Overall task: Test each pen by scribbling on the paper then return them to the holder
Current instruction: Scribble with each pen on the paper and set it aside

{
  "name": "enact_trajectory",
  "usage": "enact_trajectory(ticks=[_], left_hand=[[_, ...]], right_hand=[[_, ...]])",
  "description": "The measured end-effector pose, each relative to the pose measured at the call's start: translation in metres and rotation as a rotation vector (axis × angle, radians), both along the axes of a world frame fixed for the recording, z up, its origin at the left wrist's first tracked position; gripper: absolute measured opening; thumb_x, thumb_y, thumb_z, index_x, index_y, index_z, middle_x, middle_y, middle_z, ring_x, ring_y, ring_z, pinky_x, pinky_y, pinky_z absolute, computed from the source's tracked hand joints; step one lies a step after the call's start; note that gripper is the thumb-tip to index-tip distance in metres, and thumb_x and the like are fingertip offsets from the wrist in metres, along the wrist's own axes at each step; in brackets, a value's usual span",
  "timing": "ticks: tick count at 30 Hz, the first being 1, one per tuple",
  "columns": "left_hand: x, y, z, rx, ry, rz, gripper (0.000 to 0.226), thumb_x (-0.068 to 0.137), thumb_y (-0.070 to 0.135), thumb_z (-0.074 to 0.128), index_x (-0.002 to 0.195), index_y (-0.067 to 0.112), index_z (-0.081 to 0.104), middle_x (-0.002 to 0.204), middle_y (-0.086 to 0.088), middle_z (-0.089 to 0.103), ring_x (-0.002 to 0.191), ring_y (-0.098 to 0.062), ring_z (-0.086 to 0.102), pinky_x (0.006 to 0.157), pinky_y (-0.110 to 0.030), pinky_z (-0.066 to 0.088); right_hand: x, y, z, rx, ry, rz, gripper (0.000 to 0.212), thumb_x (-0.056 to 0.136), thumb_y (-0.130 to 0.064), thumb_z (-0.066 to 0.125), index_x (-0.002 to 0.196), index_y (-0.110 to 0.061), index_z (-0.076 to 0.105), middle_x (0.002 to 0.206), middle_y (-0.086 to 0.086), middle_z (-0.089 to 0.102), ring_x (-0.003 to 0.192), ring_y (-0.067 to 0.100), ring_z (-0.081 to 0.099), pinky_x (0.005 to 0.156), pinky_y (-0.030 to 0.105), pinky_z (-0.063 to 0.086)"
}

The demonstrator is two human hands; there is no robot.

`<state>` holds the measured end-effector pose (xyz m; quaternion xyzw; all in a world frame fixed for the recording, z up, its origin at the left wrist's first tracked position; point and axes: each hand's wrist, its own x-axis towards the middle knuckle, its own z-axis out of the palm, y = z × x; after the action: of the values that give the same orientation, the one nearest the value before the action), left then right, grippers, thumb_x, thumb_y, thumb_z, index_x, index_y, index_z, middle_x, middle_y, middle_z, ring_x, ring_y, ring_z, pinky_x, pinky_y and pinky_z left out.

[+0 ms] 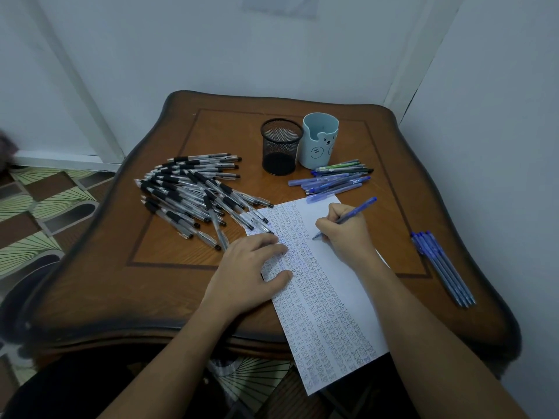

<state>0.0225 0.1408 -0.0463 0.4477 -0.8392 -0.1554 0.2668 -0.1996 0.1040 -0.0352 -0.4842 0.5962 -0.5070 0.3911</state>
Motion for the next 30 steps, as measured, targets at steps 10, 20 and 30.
enact_trajectory(ticks=[10,20,30], left_hand=[[0.001,-0.001,-0.002,0.002,0.000,0.000,0.052,0.081,0.061,0.051,0.119,0.030,0.067,0.125,0.012,0.058,0.118,-0.005,0.048,0.099,-0.027,0.028],[0.000,0.002,0.003,0.005,-0.005,0.002,0.055,0.080,0.062,0.048,0.118,0.028,0.068,0.124,0.012,0.059,0.116,-0.006,0.049,0.097,-0.025,0.027],[0.002,0.003,0.004,0.043,-0.008,0.007,0.059,0.079,0.065,0.045,0.120,0.030,0.067,0.127,0.014,0.057,0.120,-0.006,0.049,0.103,-0.031,0.033]], right_hand=[[-0.003,-0.006,0.005,-0.020,-0.078,-0.091,0.042,0.085,0.011,0.056,0.056,-0.014,0.039,0.044,-0.006,0.043,0.043,0.006,0.049,0.049,0.023,0.041],[-0.010,-0.005,0.035,0.166,-0.349,-0.113,0.034,0.108,-0.042,0.033,0.097,-0.017,0.055,0.039,0.000,0.037,0.034,0.013,0.030,0.039,0.019,0.022],[-0.028,0.030,0.047,0.191,0.003,-0.025,0.021,0.106,-0.019,0.040,0.103,-0.012,0.060,0.049,0.001,0.051,0.040,0.015,0.035,0.039,0.024,0.026]])
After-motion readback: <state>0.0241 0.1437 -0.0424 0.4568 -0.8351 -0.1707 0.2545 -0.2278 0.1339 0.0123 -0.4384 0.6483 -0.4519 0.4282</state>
